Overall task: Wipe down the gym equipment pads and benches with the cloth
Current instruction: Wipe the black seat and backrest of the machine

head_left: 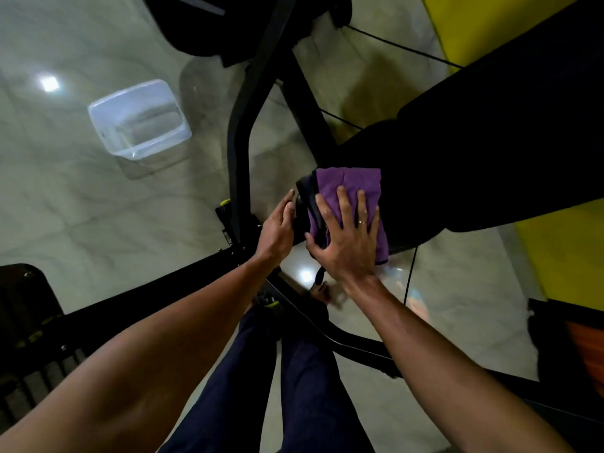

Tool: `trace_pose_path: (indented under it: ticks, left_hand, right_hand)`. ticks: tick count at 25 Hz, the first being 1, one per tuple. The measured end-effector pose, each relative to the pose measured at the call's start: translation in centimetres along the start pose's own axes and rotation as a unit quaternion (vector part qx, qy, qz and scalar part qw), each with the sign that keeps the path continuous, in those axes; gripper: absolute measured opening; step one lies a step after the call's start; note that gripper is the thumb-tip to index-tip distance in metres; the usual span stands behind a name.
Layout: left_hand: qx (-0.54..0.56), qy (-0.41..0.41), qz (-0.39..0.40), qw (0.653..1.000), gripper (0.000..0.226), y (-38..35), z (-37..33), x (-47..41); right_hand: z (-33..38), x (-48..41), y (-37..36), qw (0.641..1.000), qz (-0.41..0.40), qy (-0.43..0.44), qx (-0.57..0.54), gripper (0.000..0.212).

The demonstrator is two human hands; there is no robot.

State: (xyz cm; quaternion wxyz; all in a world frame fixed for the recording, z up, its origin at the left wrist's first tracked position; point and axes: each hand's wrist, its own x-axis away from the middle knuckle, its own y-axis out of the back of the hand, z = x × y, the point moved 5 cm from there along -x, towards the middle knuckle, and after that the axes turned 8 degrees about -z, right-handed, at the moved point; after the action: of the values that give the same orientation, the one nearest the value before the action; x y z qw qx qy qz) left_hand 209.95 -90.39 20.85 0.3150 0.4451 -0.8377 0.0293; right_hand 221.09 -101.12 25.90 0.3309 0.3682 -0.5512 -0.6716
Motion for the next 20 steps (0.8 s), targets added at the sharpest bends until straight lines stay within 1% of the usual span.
trace_pose_path:
  ticks: [3,6,8,12,14,17,20]
  left_hand:
    - [-0.004,0.008,-0.013,1.000,0.045,0.9,0.6,-0.5]
    - [-0.005,0.026,-0.034,0.999,0.044,1.5,1.1,-0.6]
    - [-0.012,0.028,-0.038,0.999,0.044,1.9,1.4,-0.4]
    - [-0.017,0.030,-0.042,0.999,0.045,2.9,1.1,0.1]
    - [-0.019,0.021,-0.036,0.999,0.046,3.4,0.7,0.4]
    - [-0.017,0.021,-0.028,0.999,0.047,4.7,0.1,1.2]
    - [-0.022,0.037,-0.035,0.998,0.049,7.0,-0.4,2.6]
  right_hand:
    - [1.5,-3.0,-0.6,0.998,0.057,-0.008,0.016,0.076]
    - [3.4,-7.0,-1.1,0.988,0.143,-0.018,0.048,0.065]
    - [4.7,-9.8,-1.7,0.975,0.205,-0.017,0.085,0.056]
    - [6.6,-12.4,-3.5,0.935,0.307,0.007,0.178,0.048]
    - [6.8,-12.3,-3.9,0.931,0.317,0.017,0.180,0.037]
    - [6.8,-11.9,-2.7,0.954,0.282,0.028,0.099,0.025]
    - [6.9,-11.5,-0.6,0.965,0.257,0.025,0.040,0.026]
